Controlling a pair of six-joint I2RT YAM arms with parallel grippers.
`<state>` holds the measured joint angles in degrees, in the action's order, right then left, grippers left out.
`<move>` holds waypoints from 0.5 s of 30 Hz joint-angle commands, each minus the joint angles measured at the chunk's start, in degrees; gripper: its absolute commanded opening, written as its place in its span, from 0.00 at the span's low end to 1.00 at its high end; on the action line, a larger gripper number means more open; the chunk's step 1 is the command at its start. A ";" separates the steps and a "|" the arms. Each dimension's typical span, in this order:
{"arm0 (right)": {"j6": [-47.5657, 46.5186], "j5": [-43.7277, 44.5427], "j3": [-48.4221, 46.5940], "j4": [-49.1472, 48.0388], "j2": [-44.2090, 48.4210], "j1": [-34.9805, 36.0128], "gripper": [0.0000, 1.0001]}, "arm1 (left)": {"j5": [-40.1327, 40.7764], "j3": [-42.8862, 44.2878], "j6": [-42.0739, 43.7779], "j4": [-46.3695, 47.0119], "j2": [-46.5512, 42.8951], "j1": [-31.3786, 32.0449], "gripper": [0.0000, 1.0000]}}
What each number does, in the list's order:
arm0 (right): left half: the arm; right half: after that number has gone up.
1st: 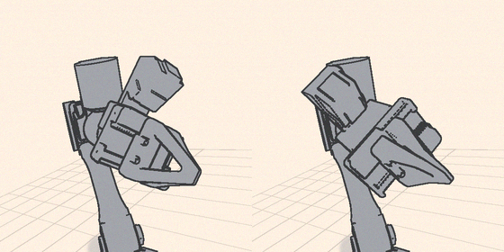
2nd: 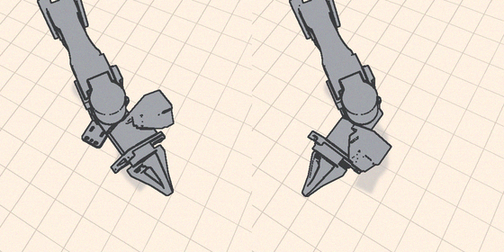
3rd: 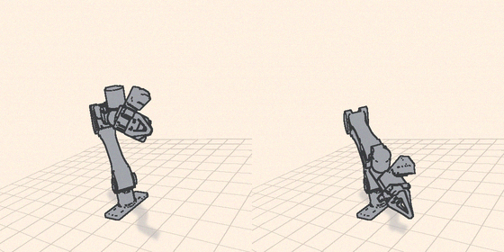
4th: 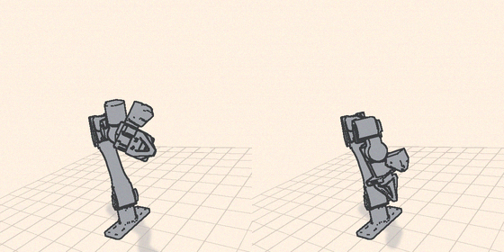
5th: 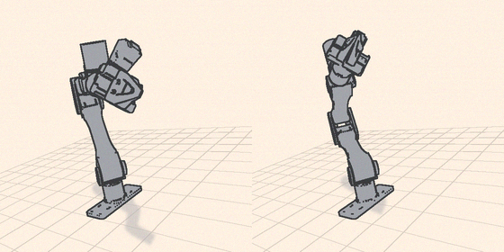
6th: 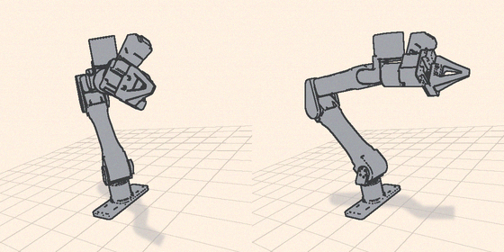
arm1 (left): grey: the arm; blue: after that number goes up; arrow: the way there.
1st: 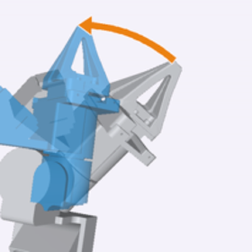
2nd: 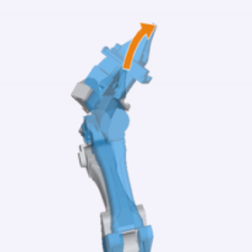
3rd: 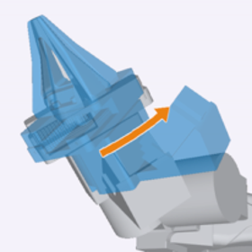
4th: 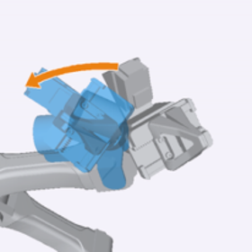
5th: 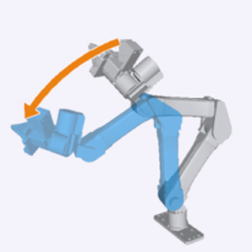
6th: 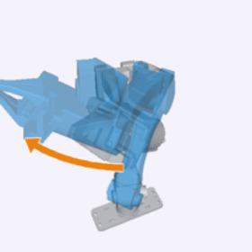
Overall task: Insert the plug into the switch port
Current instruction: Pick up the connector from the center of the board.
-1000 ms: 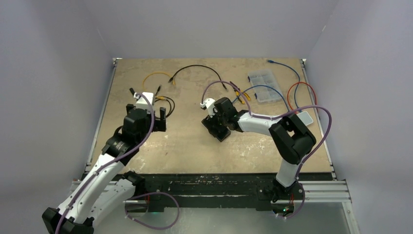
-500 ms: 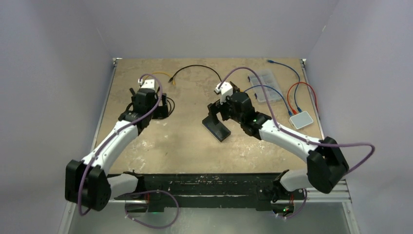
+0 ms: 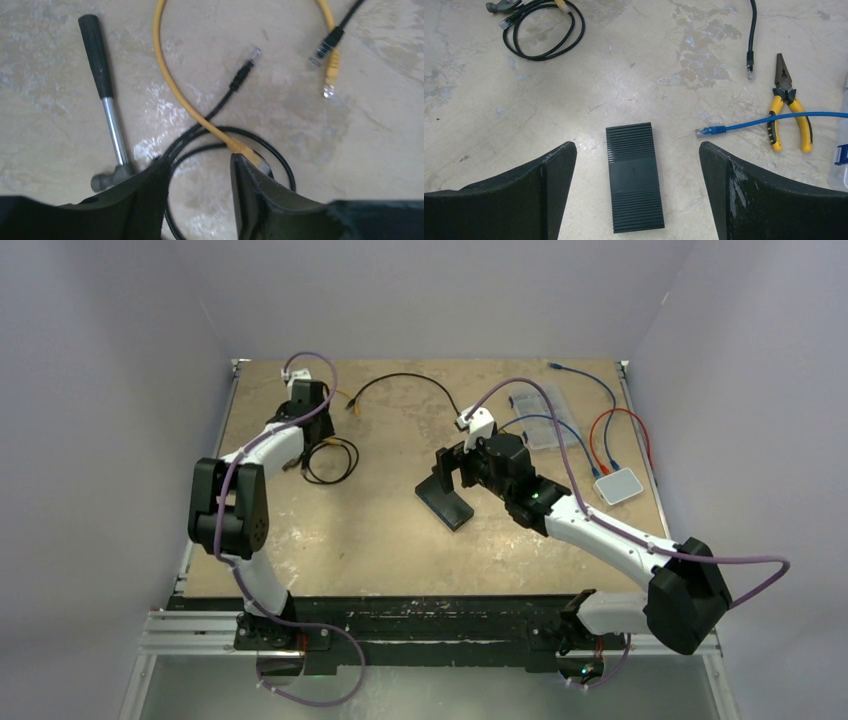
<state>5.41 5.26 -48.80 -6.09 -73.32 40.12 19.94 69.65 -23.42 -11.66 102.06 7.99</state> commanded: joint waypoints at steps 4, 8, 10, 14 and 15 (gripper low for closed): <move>1.11 2.25 -0.02 -0.22 0.99 0.05 0.94 | -0.27 5.84 -1.44 2.99 8.48 -5.26 0.29; 1.09 2.65 -0.43 -0.11 -0.32 0.05 0.94 | -1.30 4.85 -1.94 4.57 10.19 -6.55 0.29; 1.03 2.74 -0.72 0.24 -0.91 0.05 0.94 | -1.94 5.21 -1.77 4.90 11.36 -6.95 0.29; 0.93 3.47 -0.77 0.54 -1.13 0.05 0.94 | -5.84 6.42 -2.37 5.24 14.06 -7.88 0.28; 0.92 3.65 -0.70 0.55 -1.13 0.05 0.94 | -6.89 6.71 -2.81 5.21 14.29 -7.90 0.27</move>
<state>5.87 6.96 -48.73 -5.21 -74.50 40.12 17.65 73.76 -24.56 -9.15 114.48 0.71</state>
